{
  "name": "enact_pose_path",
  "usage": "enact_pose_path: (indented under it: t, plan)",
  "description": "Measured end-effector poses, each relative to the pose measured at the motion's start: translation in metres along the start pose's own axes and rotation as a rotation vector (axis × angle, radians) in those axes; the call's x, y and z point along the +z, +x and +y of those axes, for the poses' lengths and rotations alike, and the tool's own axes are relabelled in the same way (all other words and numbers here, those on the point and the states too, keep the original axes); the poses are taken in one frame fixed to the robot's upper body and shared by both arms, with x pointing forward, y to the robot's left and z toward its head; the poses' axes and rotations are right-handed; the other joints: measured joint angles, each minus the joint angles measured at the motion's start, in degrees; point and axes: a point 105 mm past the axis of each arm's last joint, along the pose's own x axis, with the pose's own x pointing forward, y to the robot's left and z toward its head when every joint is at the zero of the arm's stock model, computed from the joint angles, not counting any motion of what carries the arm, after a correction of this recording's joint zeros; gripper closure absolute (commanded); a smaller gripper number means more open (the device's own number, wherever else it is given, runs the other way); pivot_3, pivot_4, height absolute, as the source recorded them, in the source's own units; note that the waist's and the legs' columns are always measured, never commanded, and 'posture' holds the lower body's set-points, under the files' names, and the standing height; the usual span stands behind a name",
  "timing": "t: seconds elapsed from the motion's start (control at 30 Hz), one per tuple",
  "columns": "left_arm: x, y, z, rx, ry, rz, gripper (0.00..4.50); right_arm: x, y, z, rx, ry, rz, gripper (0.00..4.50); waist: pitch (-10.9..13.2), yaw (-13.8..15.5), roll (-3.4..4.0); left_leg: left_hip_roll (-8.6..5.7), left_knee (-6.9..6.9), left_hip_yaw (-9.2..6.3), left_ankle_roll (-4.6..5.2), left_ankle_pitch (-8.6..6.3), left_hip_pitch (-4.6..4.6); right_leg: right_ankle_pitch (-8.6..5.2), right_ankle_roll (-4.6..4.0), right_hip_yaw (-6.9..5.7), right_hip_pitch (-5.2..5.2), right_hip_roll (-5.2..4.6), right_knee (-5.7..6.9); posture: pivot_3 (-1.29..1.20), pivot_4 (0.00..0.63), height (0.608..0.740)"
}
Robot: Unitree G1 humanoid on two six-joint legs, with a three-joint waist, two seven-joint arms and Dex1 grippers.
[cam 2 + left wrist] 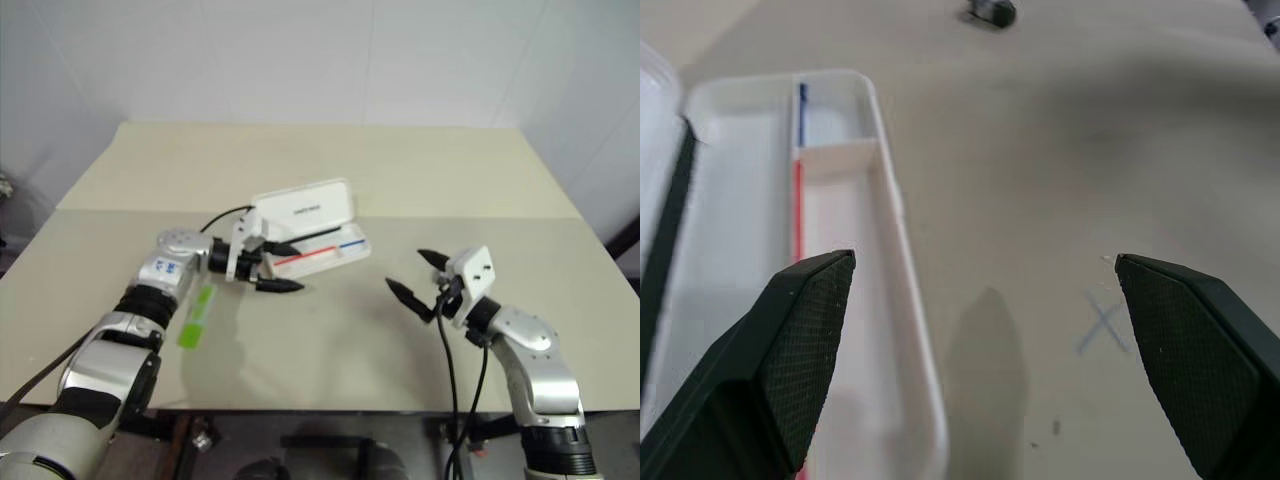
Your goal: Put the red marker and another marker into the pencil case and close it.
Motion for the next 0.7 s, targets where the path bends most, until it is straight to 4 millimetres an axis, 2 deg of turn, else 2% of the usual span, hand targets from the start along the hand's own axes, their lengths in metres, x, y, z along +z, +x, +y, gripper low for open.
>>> enact_pose_path:
  t: [0.43, 0.7]
  plan:
    - [-0.013, 0.009, -0.004, -0.024, 0.005, 0.077, 0.06, 0.000, -0.001, 0.000, -0.012, 0.005, -0.003, 0.00, 0.00, 0.03, 0.00, 0.00, 0.02, -0.01, 0.04, -0.02, -0.02, 0.00, 0.00, 0.00, 0.00, 0.00, -0.02, 0.00, 0.150, 0.740]
    - [-0.019, 0.018, 0.004, 0.006, 0.026, 0.178, 0.06, 0.002, 0.000, -0.001, -0.015, 0.002, -0.008, 0.00, 0.01, 0.05, -0.02, -0.01, 0.03, -0.02, 0.05, -0.03, -0.03, 0.00, 0.01, -0.01, 0.01, -0.01, -0.02, 0.00, 0.150, 0.740]
